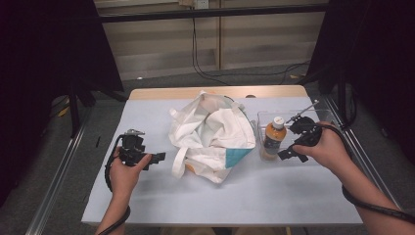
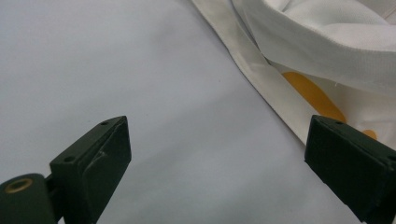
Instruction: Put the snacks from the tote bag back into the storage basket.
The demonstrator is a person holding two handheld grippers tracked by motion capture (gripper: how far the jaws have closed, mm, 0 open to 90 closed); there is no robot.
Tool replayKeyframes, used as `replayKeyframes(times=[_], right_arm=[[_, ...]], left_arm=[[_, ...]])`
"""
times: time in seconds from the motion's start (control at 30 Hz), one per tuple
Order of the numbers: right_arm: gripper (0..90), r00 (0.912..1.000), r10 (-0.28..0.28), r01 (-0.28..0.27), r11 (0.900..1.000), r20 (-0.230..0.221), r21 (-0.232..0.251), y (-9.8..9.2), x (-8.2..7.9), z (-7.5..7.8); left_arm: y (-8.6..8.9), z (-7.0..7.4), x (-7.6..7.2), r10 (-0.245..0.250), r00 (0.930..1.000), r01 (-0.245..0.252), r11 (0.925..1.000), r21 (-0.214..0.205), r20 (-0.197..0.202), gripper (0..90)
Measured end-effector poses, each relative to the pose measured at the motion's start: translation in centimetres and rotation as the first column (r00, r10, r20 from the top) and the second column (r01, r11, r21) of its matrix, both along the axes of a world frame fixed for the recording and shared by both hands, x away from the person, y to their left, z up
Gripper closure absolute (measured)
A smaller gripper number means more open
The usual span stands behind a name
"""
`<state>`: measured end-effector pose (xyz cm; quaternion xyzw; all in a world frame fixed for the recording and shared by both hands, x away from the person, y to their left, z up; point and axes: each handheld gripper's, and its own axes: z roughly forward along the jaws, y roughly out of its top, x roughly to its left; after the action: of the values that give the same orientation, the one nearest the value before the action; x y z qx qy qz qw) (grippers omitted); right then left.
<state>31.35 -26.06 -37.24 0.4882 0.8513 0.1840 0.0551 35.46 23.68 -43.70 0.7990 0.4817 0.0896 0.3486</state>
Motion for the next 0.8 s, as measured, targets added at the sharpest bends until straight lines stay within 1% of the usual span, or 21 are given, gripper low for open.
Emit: replayKeyframes(times=[0.07, 0.1, 0.13, 0.17, 0.27, 0.3, 0.33, 0.4, 0.43, 0.47, 0.5, 0.53, 0.6, 0.63, 0.67, 0.7, 0.73, 0.8], right_arm=[[17.8, 1.0, 0.005, -0.005, 1.0, 0.004, -0.003, -0.1, -0.3, -0.2], [17.8, 1.0, -0.002, 0.002, 1.0, 0.002, -0.004, -0.1, -0.4, -0.2], [17.8, 1.0, 0.007, -0.007, 1.0, 0.003, -0.006, -0.2, -0.5, -0.3], [17.8, 1.0, 0.001, -0.001, 1.0, 0.003, -0.002, -0.1, -0.7, -0.3], [17.6, 0.9999, 0.005, -0.005, 0.9999, 0.009, -0.016, -0.3, -1.0, -0.5], [17.5, 0.9999, 0.011, -0.011, 0.9999, 0.013, -0.01, -0.3, -1.1, -0.6], [17.5, 0.9999, 0.012, -0.012, 0.9999, 0.006, -0.001, -0.4, -1.3, -0.7], [17.3, 0.9999, 0.008, -0.008, 0.9999, 0.009, -0.009, -0.4, -1.7, -0.8], [17.3, 0.9999, 0.008, -0.008, 0.9999, 0.011, -0.009, -0.5, -1.9, -0.9], [17.1, 0.9998, 0.015, -0.015, 0.9999, 0.015, -0.007, -0.5, -2.0, -1.0], [17.1, 0.9998, 0.016, -0.016, 0.9999, 0.013, -0.002, -0.5, -2.2, -1.1], [16.9, 0.9997, 0.018, -0.018, 0.9998, 0.019, 0.0, -0.6, -2.3, -1.2], [16.6, 0.9998, 0.02, -0.02, 0.9998, 0.008, 0.005, -0.5, -2.7, -1.5], [16.5, 0.9999, 0.013, -0.013, 0.9999, 0.007, 0.01, -0.5, -2.8, -1.6], [16.2, 0.9995, 0.027, -0.027, 0.9995, 0.016, 0.014, -0.5, -2.9, -1.8], [15.8, 0.9998, 0.018, -0.018, 0.9997, 0.009, 0.017, -0.5, -3.1, -1.9], [15.7, 0.9996, 0.022, -0.022, 0.9996, 0.016, 0.019, -0.5, -3.2, -2.0], [15.5, 0.9996, 0.021, -0.022, 0.9995, 0.017, 0.022, -0.5, -3.4, -2.3]], left_arm=[[0.0, 0.0, 0.0, -0.001, 1.0, 0.001, 1.0, 0.003, -0.003, 7.2], [0.0, 0.0, 0.0, 0.001, 1.0, -0.001, 1.0, 0.002, 0.001, 7.2], [0.0, 0.0, 0.0, 0.003, 1.0, -0.003, 1.0, 0.003, 0.001, 7.2], [0.0, 0.0, 0.0, 0.002, 1.0, -0.002, 1.0, 0.003, 0.001, 7.2], [0.0, 0.1, 0.0, 0.0, 1.0, 0.0, 1.0, 0.006, -0.001, 7.1], [0.0, 0.0, 0.0, 0.001, 1.0, -0.001, 1.0, 0.005, -0.001, 7.2], [0.0, 0.0, 0.0, 0.004, 1.0, -0.004, 1.0, 0.001, 0.001, 7.2], [0.0, 0.0, 0.0, 0.005, 1.0, -0.005, 1.0, 0.006, 0.003, 7.2], [0.0, 0.0, 0.0, 0.001, 1.0, -0.001, 1.0, 0.006, -0.005, 7.2], [0.0, 0.0, 0.0, 0.002, 1.0, -0.002, 1.0, 0.006, -0.003, 7.2], [0.0, 0.0, 0.0, -0.007, 1.0, 0.007, 0.9998, 0.017, -0.004, 7.2], [0.0, 0.0, 0.0, -0.008, 1.0, 0.008, 0.9998, 0.016, -0.005, 7.2], [0.0, 0.0, 0.0, -0.009, 0.9999, 0.009, 0.9999, 0.014, -0.008, 7.2], [0.0, 0.0, 0.0, -0.01, 0.9999, 0.01, 0.9998, 0.014, -0.008, 7.2], [0.0, 0.0, 0.0, -0.009, 0.9999, 0.009, 0.9999, 0.015, -0.006, 7.2], [0.0, 0.0, 0.0, -0.008, 1.0, 0.008, 0.9998, 0.015, -0.006, 7.1], [0.0, 0.0, 0.0, -0.008, 1.0, 0.008, 0.9998, 0.017, -0.006, 7.2], [-0.1, 0.0, -0.1, 0.0, 1.0, 0.0, 1.0, 0.006, -0.008, 7.1]])
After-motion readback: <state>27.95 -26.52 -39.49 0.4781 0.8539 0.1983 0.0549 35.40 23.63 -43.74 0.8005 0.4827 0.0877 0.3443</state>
